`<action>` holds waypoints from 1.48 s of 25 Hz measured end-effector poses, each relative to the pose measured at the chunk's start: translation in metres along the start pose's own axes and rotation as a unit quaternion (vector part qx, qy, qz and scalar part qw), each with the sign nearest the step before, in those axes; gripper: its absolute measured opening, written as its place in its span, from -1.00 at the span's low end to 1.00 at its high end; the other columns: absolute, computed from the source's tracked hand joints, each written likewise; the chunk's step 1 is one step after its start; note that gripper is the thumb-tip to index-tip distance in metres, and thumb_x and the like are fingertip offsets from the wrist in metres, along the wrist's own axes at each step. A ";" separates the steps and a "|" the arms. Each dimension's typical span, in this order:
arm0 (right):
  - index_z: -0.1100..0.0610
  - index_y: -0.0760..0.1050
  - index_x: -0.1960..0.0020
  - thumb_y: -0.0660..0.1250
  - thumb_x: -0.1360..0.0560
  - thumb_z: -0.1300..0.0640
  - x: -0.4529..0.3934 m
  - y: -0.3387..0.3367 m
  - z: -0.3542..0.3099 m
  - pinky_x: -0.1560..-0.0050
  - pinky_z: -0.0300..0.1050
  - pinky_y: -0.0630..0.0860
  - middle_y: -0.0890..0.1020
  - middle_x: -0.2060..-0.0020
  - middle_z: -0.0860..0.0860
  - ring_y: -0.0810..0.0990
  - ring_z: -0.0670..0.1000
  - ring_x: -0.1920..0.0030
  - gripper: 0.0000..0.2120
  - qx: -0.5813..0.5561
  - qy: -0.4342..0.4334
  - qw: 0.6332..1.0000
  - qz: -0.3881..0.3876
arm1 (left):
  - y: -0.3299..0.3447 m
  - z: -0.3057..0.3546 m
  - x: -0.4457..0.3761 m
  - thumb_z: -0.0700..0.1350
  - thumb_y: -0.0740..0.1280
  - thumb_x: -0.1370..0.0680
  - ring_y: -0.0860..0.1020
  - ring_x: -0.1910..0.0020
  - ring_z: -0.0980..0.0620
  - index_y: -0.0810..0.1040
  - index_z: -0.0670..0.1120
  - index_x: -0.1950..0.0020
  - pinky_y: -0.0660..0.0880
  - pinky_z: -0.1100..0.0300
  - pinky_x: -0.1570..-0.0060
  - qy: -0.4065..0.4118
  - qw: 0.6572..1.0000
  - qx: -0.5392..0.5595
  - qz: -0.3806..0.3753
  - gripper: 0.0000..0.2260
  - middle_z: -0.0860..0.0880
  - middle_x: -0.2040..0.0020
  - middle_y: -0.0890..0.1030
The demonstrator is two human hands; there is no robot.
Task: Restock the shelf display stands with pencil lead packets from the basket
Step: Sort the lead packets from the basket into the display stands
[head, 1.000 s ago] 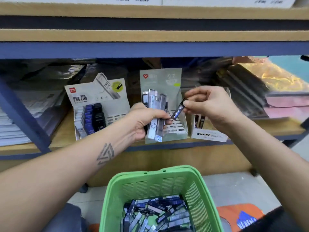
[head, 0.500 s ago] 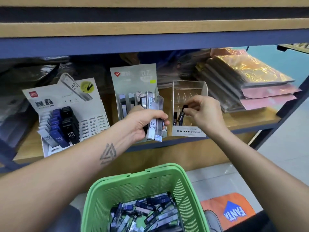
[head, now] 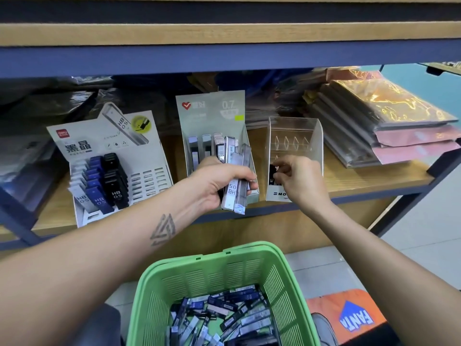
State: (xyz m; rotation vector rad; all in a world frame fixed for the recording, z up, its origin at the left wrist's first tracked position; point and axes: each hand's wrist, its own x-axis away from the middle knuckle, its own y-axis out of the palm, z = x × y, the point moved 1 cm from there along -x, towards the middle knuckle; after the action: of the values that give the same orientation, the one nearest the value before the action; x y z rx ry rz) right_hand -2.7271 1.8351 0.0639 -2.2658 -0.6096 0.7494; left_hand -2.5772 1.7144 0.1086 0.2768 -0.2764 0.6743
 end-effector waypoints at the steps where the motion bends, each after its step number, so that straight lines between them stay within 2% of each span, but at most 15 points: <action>1: 0.06 0.64 -0.09 0.41 -0.50 0.31 0.001 0.001 0.001 0.07 0.10 0.64 0.69 0.20 0.00 0.67 0.10 0.11 -0.77 0.006 -0.001 1.000 0.005 | 0.000 -0.001 0.000 -0.47 0.47 -0.38 0.69 0.21 -0.22 0.55 -0.37 -0.14 0.67 -0.04 0.16 -0.003 1.000 0.001 -0.002 -0.65 -0.35 0.12 0.67; 4: 0.09 0.57 -0.01 0.38 -0.50 0.32 0.003 0.001 0.000 0.12 0.12 0.64 0.68 0.20 0.07 0.66 0.16 0.12 -0.84 0.025 -0.005 1.000 0.004 | 0.000 -0.003 0.000 -0.46 0.47 -0.39 0.69 0.21 -0.21 0.55 -0.36 -0.12 0.67 -0.02 0.18 -0.013 1.000 0.008 -0.013 -0.68 -0.34 0.13 0.66; 8: 0.11 0.62 0.04 0.38 -0.50 0.28 0.006 -0.007 -0.014 0.08 0.03 0.61 0.69 0.21 0.04 0.65 0.11 0.13 -0.89 0.056 -0.030 0.997 0.039 | 0.000 -0.004 0.001 -0.44 0.48 -0.40 0.69 0.17 -0.22 0.57 -0.35 -0.09 0.65 0.02 0.22 -0.025 0.999 0.008 -0.039 -0.71 -0.33 0.12 0.66; 10: 0.08 0.65 0.03 0.37 -0.51 0.26 0.006 -0.011 -0.030 0.06 -0.05 0.60 0.68 0.22 -0.04 0.65 0.00 0.15 -0.88 -0.077 -0.006 0.997 0.002 | -0.002 -0.003 0.001 -0.43 0.48 -0.40 0.68 0.17 -0.20 0.60 -0.32 -0.09 0.64 0.03 0.22 -0.030 0.998 0.000 -0.053 -0.72 -0.31 0.11 0.67; 11: 0.09 0.66 0.02 0.38 -0.54 0.23 0.006 -0.012 -0.039 0.07 -0.07 0.60 0.68 0.23 -0.05 0.65 -0.04 0.17 -0.90 -0.191 0.029 0.980 -0.046 | -0.003 -0.003 0.002 -0.42 0.48 -0.41 0.68 0.19 -0.19 0.61 -0.29 -0.07 0.65 0.03 0.23 -0.034 0.998 0.000 -0.059 -0.75 -0.29 0.11 0.67; 13: 0.17 0.65 -0.07 0.39 -0.58 0.19 0.009 -0.008 -0.052 0.14 -0.07 0.60 0.67 0.23 0.00 0.63 -0.04 0.22 -0.89 -0.373 0.099 0.914 -0.128 | -0.004 -0.004 0.003 -0.43 0.47 -0.42 0.67 0.26 -0.14 0.63 -0.26 -0.04 0.66 0.06 0.24 -0.042 0.997 0.007 -0.066 -0.77 -0.28 0.11 0.67; 15: 0.24 0.56 -0.23 0.42 -0.56 0.21 0.012 -0.003 -0.058 0.15 -0.08 0.62 0.67 0.16 0.04 0.64 0.00 0.15 -0.74 -0.416 0.102 0.892 -0.142 | -0.007 -0.004 0.002 -0.44 0.45 -0.42 0.65 0.34 -0.10 0.63 -0.28 -0.04 0.65 0.10 0.30 -0.046 0.997 0.025 -0.053 -0.78 -0.27 0.15 0.67; 18: 0.15 0.41 -0.40 0.58 -0.39 0.19 0.018 0.004 -0.060 -0.06 -0.18 0.59 0.60 -0.23 0.02 0.60 -0.07 -0.21 -0.36 -0.372 0.000 0.910 -0.185 | -0.017 -0.001 -0.003 -0.42 0.46 -0.42 0.66 0.29 -0.12 0.63 -0.28 -0.07 0.66 0.06 0.28 -0.051 0.997 0.060 -0.017 -0.76 -0.25 0.14 0.69; 20: 0.06 0.28 -0.54 0.66 -0.27 0.06 0.022 0.006 -0.064 -0.35 -0.31 0.39 0.36 -0.51 -0.07 0.35 -0.20 -0.46 -0.06 -0.250 -0.095 0.931 -0.250 | -0.023 0.002 -0.004 -0.37 0.48 -0.43 0.69 0.19 -0.16 0.63 -0.25 -0.16 0.67 -0.03 0.25 -0.047 0.996 0.079 -0.001 -0.69 -0.25 0.07 0.70; 22: 0.06 0.14 -0.62 0.68 -0.23 -0.02 0.024 0.011 -0.067 -0.49 -0.40 0.10 0.13 -0.59 -0.16 0.09 -0.27 -0.55 0.12 -0.144 -0.162 0.935 -0.280 | -0.026 0.004 -0.004 -0.35 0.45 -0.47 0.69 0.31 -0.12 0.61 -0.21 -0.19 0.64 -0.02 0.36 -0.041 0.995 0.090 0.020 -0.71 -0.23 0.18 0.70; 23: 0.07 0.12 -0.63 0.68 -0.23 -0.03 0.024 0.012 -0.068 -0.53 -0.35 0.05 0.10 -0.60 -0.17 0.05 -0.28 -0.56 0.14 -0.129 -0.174 0.934 -0.283 | -0.028 0.005 -0.004 -0.35 0.44 -0.49 0.67 0.37 -0.09 0.61 -0.20 -0.19 0.62 0.01 0.42 -0.042 0.995 0.088 0.031 -0.72 -0.22 0.24 0.69; 26: 0.06 0.22 -0.60 0.68 -0.28 0.00 0.021 0.006 -0.071 -0.57 -0.11 0.17 0.24 -0.58 -0.10 0.18 -0.23 -0.55 0.03 -0.120 -0.177 0.938 -0.273 | -0.034 0.003 -0.002 -0.37 0.47 -0.46 0.70 0.31 -0.15 0.61 -0.25 -0.19 0.62 -0.05 0.40 -0.044 0.995 0.078 0.046 -0.69 -0.26 0.17 0.70; 31: 0.08 0.30 -0.53 0.56 -0.39 0.21 0.018 -0.011 -0.083 -0.43 -0.16 0.40 0.48 -0.42 -0.06 0.47 -0.20 -0.39 -0.21 -0.137 -0.207 0.931 -0.268 | -0.040 0.010 0.006 -0.27 0.54 -0.34 0.71 0.09 -0.20 0.63 -0.23 -0.15 0.66 -0.16 0.13 -0.044 0.995 0.085 -0.006 -0.61 -0.26 0.01 0.71; 34: 0.09 0.34 -0.48 0.43 -0.49 0.34 0.017 -0.021 -0.092 -0.32 -0.28 0.46 0.55 -0.32 -0.04 0.55 -0.22 -0.30 -0.39 -0.187 -0.175 0.931 -0.262 | -0.045 0.019 0.012 -0.20 0.51 -0.38 0.69 0.23 -0.07 0.65 -0.17 0.01 0.68 -0.02 0.20 -0.038 0.995 0.083 -0.035 -0.79 -0.17 0.14 0.70; 37: 0.09 0.44 -0.41 0.28 -0.63 0.22 0.009 -0.021 -0.095 -0.09 -0.09 0.62 0.68 -0.09 0.03 0.69 -0.05 -0.06 -0.65 -0.158 -0.209 0.950 -0.169 | -0.055 0.028 0.016 -0.26 0.49 -0.43 0.65 0.33 0.02 0.63 -0.20 0.02 0.66 0.12 0.28 -0.017 0.997 0.074 -0.025 -0.85 -0.13 0.23 0.66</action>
State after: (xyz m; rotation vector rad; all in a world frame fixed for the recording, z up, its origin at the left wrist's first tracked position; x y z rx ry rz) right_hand -2.6630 1.8126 0.1339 -2.1993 -1.3660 1.0194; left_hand -2.5338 1.6728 0.1310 0.4363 -0.2510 0.6424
